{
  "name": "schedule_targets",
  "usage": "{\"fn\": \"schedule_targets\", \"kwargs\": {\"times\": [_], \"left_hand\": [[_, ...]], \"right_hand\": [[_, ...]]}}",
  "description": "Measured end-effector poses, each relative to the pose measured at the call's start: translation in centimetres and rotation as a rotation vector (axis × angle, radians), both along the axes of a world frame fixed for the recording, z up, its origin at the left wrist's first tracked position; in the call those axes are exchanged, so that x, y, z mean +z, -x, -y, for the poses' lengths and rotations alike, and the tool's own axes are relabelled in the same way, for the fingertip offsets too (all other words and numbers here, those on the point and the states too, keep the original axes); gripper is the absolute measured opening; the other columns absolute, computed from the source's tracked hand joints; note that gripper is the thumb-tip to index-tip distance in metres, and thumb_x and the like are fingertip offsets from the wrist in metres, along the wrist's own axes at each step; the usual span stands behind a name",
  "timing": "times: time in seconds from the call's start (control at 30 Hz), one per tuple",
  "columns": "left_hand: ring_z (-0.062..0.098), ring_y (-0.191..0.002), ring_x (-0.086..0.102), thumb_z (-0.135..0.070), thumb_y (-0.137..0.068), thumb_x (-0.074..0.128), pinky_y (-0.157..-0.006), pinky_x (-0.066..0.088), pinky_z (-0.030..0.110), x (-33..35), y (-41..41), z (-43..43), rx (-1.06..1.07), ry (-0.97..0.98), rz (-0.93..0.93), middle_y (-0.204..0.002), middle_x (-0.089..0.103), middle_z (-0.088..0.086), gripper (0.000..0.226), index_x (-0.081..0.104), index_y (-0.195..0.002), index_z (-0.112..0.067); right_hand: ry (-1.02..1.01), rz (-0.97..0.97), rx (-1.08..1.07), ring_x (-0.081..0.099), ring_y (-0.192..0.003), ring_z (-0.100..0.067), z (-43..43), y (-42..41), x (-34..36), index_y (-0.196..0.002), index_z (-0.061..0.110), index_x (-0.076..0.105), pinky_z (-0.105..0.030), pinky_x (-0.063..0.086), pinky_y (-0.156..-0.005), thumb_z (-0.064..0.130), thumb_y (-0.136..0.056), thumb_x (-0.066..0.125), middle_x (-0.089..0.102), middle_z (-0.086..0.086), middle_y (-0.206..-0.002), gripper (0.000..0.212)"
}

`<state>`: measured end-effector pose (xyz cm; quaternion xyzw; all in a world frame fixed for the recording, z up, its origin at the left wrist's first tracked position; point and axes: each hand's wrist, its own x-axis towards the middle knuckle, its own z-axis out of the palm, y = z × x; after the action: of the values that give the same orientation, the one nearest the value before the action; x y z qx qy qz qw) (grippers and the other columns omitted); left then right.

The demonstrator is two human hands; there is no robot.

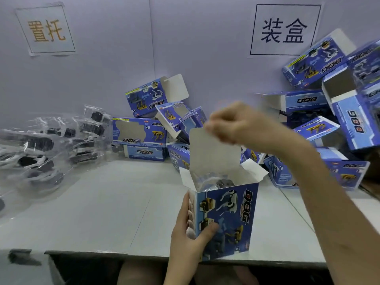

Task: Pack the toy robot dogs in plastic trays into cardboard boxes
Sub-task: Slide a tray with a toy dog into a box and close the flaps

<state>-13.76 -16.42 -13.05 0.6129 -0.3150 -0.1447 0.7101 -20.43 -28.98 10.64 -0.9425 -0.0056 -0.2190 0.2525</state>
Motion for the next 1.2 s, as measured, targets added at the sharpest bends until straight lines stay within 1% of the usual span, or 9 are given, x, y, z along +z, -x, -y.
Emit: {"fn": "schedule_targets", "kwargs": {"times": [0.1,0.2,0.27,0.47,0.67,0.87,0.93,1.07,1.2], "left_hand": [[0.006,-0.125,0.054,-0.060,-0.064,0.084,-0.098,0.053,0.030,-0.1,-0.3,-0.2,-0.022,0.001,-0.007,-0.143,0.051,-0.016,0.097,0.029,-0.143,-0.055],[-0.015,-0.118,0.050,-0.055,-0.065,0.084,-0.079,0.046,0.002,0.6,0.3,-0.4,0.023,0.053,0.056,-0.140,0.048,-0.025,0.087,0.032,-0.136,-0.059],[-0.021,-0.120,0.043,-0.061,-0.068,0.077,-0.081,0.039,-0.004,2.0,0.9,-0.7,0.146,0.101,0.171,-0.138,0.046,-0.035,0.078,0.037,-0.135,-0.061],[0.000,-0.141,0.034,-0.049,-0.089,0.057,-0.109,0.030,0.009,5.8,0.7,-0.4,0.240,0.064,0.620,-0.153,0.035,-0.025,0.067,0.038,-0.150,-0.028],[0.007,-0.135,0.045,-0.050,-0.084,0.065,-0.104,0.043,0.033,6.8,-1.2,-1.6,0.261,0.001,0.889,-0.151,0.043,-0.016,0.048,0.044,-0.123,-0.031],[0.011,-0.116,0.058,-0.050,-0.079,0.068,-0.092,0.055,0.034,8.2,-2.4,-2.5,0.135,-0.089,0.952,-0.132,0.060,-0.015,0.045,0.044,-0.115,-0.036],[0.012,-0.106,0.061,-0.051,-0.078,0.069,-0.087,0.054,0.025,8.7,-2.5,-2.7,0.118,-0.124,0.988,-0.121,0.066,-0.011,0.048,0.047,-0.118,-0.034],[0.004,-0.103,0.056,-0.052,-0.082,0.067,-0.087,0.039,0.008,10.4,-2.4,-2.9,0.121,-0.206,1.073,-0.114,0.067,-0.015,0.049,0.055,-0.123,-0.027],[0.002,-0.101,0.049,-0.061,-0.092,0.046,-0.088,0.031,0.016,11.7,-1.5,-3.3,0.108,-0.437,1.275,-0.116,0.056,-0.022,0.067,0.028,-0.153,-0.040]], "right_hand": [[0.115,-0.488,-0.051,0.042,-0.056,-0.017,0.8,-2.3,-4.8,-0.062,0.011,0.056,-0.029,0.036,-0.058,0.021,-0.101,0.051,0.049,-0.003,-0.059,0.041],[-0.018,-0.518,-0.031,0.049,-0.064,-0.017,1.7,-2.2,-6.9,-0.075,0.001,0.067,-0.026,0.039,-0.063,0.029,-0.102,0.051,0.058,-0.006,-0.070,0.042],[-0.063,-0.488,-0.001,0.048,-0.065,-0.015,1.9,-1.9,-6.8,-0.082,-0.002,0.068,-0.018,0.038,-0.059,0.031,-0.103,0.050,0.057,-0.004,-0.071,0.043],[-0.117,-0.467,-0.010,0.045,-0.067,-0.016,1.9,-1.8,-6.9,-0.093,-0.009,0.066,-0.019,0.037,-0.061,0.030,-0.102,0.049,0.052,-0.004,-0.073,0.044],[-0.206,-0.524,-0.038,0.042,-0.055,-0.009,1.6,-1.6,-6.2,-0.067,0.015,0.056,-0.015,0.037,-0.054,0.025,-0.100,0.051,0.049,0.007,-0.057,0.036],[-0.201,-0.551,-0.041,0.041,-0.067,-0.021,0.8,-1.6,-6.1,-0.080,0.008,0.060,-0.026,0.033,-0.061,0.021,-0.099,0.050,0.050,-0.009,-0.074,0.025],[-0.204,-0.543,-0.055,0.040,-0.066,-0.021,0.7,-1.5,-6.1,-0.081,0.006,0.059,-0.026,0.032,-0.059,0.019,-0.097,0.051,0.048,-0.013,-0.077,0.022],[-0.311,-0.423,-0.048,0.039,-0.043,-0.010,0.7,-1.1,-6.1,-0.064,0.007,0.056,-0.018,0.035,-0.048,0.013,-0.097,0.051,0.046,-0.003,-0.051,0.034],[-0.643,0.143,-0.094,0.052,-0.053,-0.018,1.5,0.8,-5.7,-0.073,0.006,0.063,-0.026,0.044,-0.055,0.012,-0.101,0.049,0.055,-0.004,-0.056,0.032]]}}
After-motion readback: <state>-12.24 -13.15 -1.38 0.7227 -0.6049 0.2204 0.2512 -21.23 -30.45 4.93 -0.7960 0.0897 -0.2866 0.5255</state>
